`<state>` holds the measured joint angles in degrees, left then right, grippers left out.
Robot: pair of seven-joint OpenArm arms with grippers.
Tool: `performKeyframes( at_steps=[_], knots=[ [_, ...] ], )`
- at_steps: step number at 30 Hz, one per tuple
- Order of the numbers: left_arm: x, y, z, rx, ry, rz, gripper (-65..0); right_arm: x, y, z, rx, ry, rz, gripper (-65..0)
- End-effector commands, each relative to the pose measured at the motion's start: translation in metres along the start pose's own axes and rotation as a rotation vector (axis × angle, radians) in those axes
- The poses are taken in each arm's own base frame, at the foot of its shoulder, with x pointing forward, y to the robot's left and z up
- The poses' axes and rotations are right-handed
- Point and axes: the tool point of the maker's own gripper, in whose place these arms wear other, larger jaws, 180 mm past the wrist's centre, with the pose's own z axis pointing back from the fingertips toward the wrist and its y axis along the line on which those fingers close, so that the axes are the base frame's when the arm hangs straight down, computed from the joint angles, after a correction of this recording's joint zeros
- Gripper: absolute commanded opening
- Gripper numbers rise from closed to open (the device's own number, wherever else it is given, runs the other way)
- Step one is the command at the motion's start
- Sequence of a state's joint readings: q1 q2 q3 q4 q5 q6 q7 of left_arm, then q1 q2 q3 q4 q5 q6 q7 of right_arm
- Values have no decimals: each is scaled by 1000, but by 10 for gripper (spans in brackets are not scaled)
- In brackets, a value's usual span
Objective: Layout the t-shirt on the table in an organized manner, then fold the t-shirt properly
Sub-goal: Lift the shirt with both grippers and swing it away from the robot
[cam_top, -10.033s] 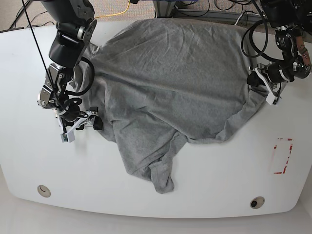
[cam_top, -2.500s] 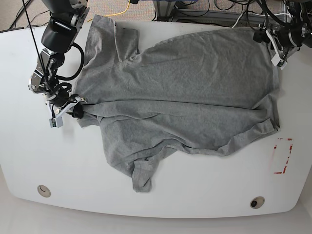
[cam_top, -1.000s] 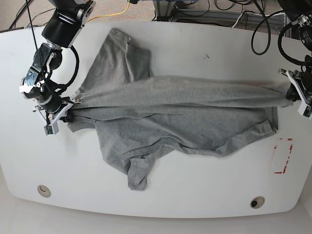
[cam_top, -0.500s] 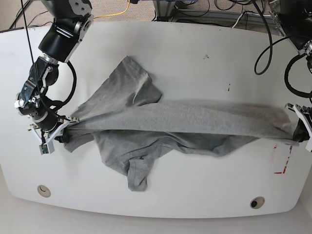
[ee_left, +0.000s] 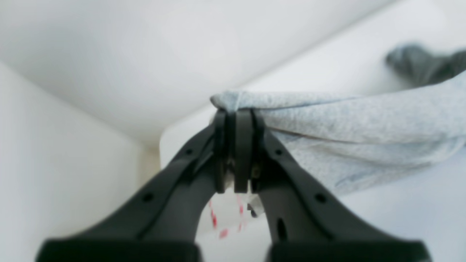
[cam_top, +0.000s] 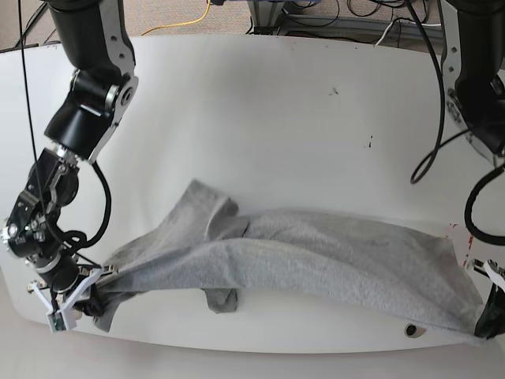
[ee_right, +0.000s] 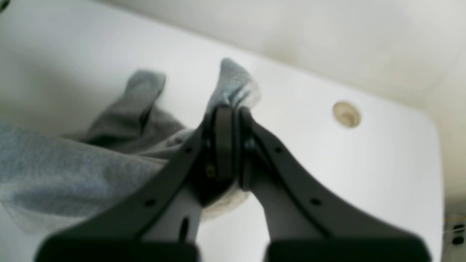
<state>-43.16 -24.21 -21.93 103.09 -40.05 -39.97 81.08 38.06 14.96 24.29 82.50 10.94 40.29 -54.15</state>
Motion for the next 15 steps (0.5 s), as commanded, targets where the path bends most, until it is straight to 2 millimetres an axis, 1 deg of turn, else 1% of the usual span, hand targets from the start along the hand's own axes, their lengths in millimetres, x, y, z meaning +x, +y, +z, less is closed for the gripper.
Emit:
performKeyframes(
  at_steps=[1, 3, 5, 8, 11, 15],
  knots=[
    [31, 28, 3, 33, -69, 19, -649, 57, -18, 8, -28, -100, 24, -650],
    [51, 47, 1, 31, -109, 67, -649, 85, -29, 12, -38, -141, 25, -650],
    [69, 60, 1, 28, -141, 90, -647, 107, -36, 17, -48, -175, 29, -650],
    [105, 75, 3, 13, -193, 102, -647, 143, -50, 29, -73, -234, 38, -650],
    [133, 87, 6, -5, -230, 117, -647, 171, -64, 43, -98, -260, 42, -650],
    [159, 96, 11, -22, -262, 123, -646, 192, -72, 58, -116, -267, 47, -650]
  ],
)
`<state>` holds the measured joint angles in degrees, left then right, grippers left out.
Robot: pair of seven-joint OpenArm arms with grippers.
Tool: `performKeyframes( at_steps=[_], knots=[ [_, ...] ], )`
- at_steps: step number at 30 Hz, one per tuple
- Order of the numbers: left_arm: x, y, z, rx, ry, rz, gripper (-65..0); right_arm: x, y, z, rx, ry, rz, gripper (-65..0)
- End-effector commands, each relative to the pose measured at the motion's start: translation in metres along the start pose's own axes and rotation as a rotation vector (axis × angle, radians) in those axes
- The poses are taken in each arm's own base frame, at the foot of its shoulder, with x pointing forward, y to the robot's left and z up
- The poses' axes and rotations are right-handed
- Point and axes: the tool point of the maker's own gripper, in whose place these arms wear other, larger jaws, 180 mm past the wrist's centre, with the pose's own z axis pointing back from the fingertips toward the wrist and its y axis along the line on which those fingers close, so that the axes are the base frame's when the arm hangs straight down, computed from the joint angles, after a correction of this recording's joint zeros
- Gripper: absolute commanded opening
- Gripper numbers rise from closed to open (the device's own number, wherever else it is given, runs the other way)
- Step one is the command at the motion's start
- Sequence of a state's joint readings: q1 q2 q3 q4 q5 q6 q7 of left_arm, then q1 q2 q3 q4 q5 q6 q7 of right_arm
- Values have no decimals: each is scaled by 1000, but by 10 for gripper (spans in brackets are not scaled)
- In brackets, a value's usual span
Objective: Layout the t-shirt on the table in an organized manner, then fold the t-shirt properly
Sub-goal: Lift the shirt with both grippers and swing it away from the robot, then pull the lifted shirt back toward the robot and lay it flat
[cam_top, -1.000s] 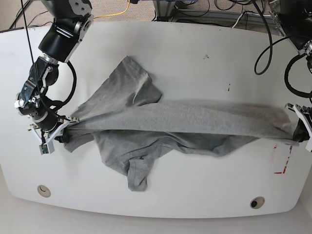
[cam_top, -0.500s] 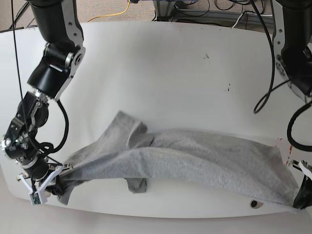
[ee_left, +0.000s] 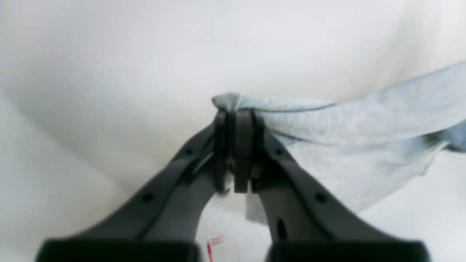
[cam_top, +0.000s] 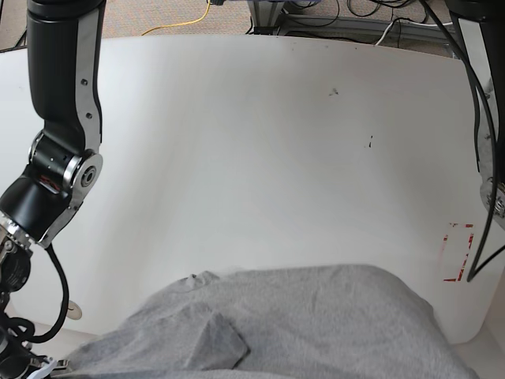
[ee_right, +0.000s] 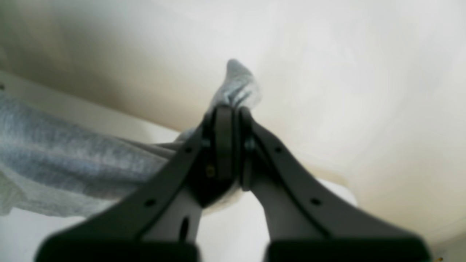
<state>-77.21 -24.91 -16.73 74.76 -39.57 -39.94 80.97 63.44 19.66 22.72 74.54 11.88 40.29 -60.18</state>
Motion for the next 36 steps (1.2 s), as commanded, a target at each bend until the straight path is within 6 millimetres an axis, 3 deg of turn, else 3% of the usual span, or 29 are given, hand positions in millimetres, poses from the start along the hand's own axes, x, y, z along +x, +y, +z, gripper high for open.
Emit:
performKeyframes(
  at_steps=[1, 8, 13, 16, 21, 26, 33, 36],
  knots=[
    [30, 5, 7, -1, -65, -9, -646, 31, -15, 14, -38, -55, 12, -650],
    [37, 0, 5, -13, -64, -27, -646, 24, -28, 35, -103, -6, 53, -650],
    [-3, -7, -9, -46, 8, 6, -646, -11, -19, 45, -132, 65, 104, -650],
    [-28, -16, -11, -84, 30, 18, -646, -45, -9, 49, -134, 129, 133, -650],
    [-89, -31, -5, -116, 121, 16, -646, -105, 5, 64, -138, 250, 144, -650],
    [-169, -48, 10, -131, 246, 66, -647, -162, 27, 78, -115, 350, 121, -650],
    [-276, -86, 51, -161, 443, 130, -647, -240, 60, 106, -60, 521, 121, -650],
    [-307, -98, 72, -167, 513, 144, -647, -267, 69, 122, -56, 584, 81, -650]
  ],
)
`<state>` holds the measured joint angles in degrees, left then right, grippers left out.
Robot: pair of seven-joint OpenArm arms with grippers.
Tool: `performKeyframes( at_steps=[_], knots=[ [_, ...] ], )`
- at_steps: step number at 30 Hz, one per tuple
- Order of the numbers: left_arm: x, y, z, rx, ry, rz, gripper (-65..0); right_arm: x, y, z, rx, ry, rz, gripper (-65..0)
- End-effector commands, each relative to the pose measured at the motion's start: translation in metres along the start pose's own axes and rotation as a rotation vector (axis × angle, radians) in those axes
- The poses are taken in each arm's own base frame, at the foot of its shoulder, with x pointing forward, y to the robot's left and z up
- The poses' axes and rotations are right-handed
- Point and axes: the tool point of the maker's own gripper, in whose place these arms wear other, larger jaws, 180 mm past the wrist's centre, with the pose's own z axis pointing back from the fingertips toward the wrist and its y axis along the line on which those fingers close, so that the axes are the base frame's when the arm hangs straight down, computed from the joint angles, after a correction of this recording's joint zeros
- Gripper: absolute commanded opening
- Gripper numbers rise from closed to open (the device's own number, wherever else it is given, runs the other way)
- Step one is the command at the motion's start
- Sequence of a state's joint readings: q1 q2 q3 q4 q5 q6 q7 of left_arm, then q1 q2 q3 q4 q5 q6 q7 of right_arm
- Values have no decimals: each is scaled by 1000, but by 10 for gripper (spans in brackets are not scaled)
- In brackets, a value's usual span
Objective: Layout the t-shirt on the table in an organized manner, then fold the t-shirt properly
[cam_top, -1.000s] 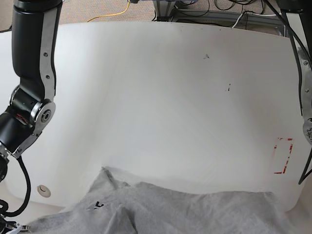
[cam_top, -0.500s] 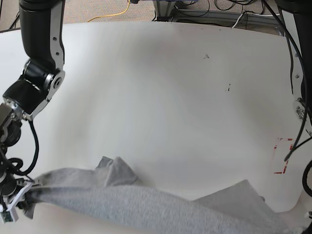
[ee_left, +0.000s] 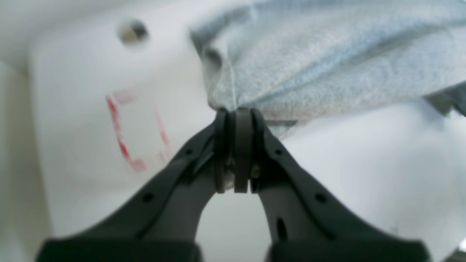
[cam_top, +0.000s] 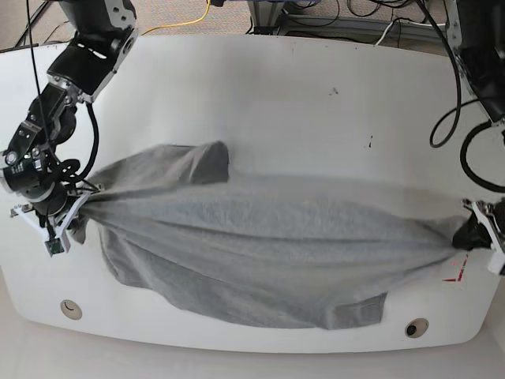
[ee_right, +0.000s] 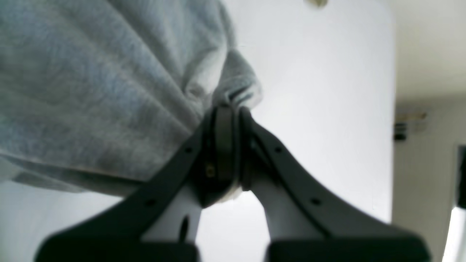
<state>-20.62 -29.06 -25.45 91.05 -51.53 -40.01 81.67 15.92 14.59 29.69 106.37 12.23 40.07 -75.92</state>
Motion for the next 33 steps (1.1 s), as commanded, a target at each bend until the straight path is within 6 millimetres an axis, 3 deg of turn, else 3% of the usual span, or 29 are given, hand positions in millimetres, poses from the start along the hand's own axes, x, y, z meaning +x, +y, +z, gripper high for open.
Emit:
performKeyframes(
  at_steps=[1, 5, 10, 18, 24, 33],
  knots=[
    [-3, 0, 14, 24, -22, -27, -647, -4, -1, 8, -19, -15, -14, -650],
    [-54, -15, 22, 25, 73, -9, -647, -41, 20, 8, 11, 55, -20, -650],
    [-102, -29, 36, 32, 169, 15, -647, -77, 40, 16, 36, 126, -6, -650],
    [-161, -45, 51, 14, 310, 72, -646, -127, 71, 19, 107, 237, -26, -650],
    [-177, -55, 52, -14, 348, 77, -646, -138, 81, 20, 124, 263, -40, -650],
    [-178, -56, 52, -15, 352, 77, -646, -144, 79, 22, 120, 277, -37, -648]
  ],
)
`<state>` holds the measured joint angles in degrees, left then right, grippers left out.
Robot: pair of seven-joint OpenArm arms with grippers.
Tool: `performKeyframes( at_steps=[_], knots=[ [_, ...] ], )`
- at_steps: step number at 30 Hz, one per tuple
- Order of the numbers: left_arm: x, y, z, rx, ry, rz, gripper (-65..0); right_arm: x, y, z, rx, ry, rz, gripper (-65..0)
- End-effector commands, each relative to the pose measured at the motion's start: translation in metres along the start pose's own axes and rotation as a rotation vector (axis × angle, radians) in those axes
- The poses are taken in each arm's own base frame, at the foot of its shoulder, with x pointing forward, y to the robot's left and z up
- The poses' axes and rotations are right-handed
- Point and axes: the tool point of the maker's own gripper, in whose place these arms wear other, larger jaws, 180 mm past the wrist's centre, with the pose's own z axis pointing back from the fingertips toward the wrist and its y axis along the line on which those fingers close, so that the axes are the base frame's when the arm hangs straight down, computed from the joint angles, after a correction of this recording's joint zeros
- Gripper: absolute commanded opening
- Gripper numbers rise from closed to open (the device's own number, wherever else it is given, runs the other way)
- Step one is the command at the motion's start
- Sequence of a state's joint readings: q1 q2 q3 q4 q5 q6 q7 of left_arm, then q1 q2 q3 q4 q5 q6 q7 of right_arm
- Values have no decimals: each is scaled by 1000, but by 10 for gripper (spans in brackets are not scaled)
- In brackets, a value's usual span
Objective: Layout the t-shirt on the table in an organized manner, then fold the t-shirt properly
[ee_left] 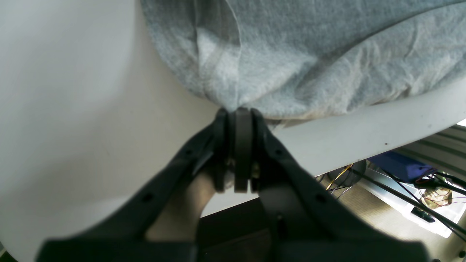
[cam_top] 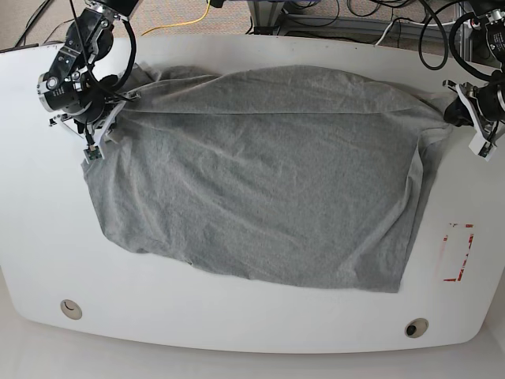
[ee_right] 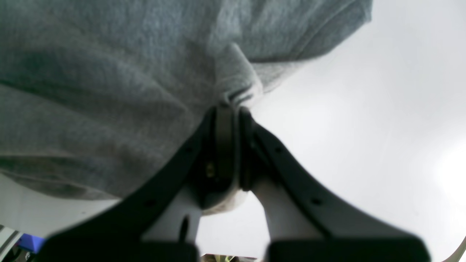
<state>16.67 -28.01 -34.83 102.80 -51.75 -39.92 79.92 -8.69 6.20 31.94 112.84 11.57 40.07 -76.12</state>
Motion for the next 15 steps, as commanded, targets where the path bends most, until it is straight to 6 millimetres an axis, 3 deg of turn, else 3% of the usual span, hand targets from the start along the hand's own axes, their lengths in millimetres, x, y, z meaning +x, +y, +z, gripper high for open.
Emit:
performKeyframes(
  at_steps=[1, 8, 15],
  knots=[
    [11, 6, 8, 19, -28, -28, -646, 9, -7, 6, -23, -34, 8, -648],
    [8, 15, 9, 70, 1, -35, -646, 11, -8, 6, -27, -37, 9, -648],
    [17, 28, 11, 130, -1, -47, -646, 5, -7, -1, -10, -14, -6, -648]
  ],
)
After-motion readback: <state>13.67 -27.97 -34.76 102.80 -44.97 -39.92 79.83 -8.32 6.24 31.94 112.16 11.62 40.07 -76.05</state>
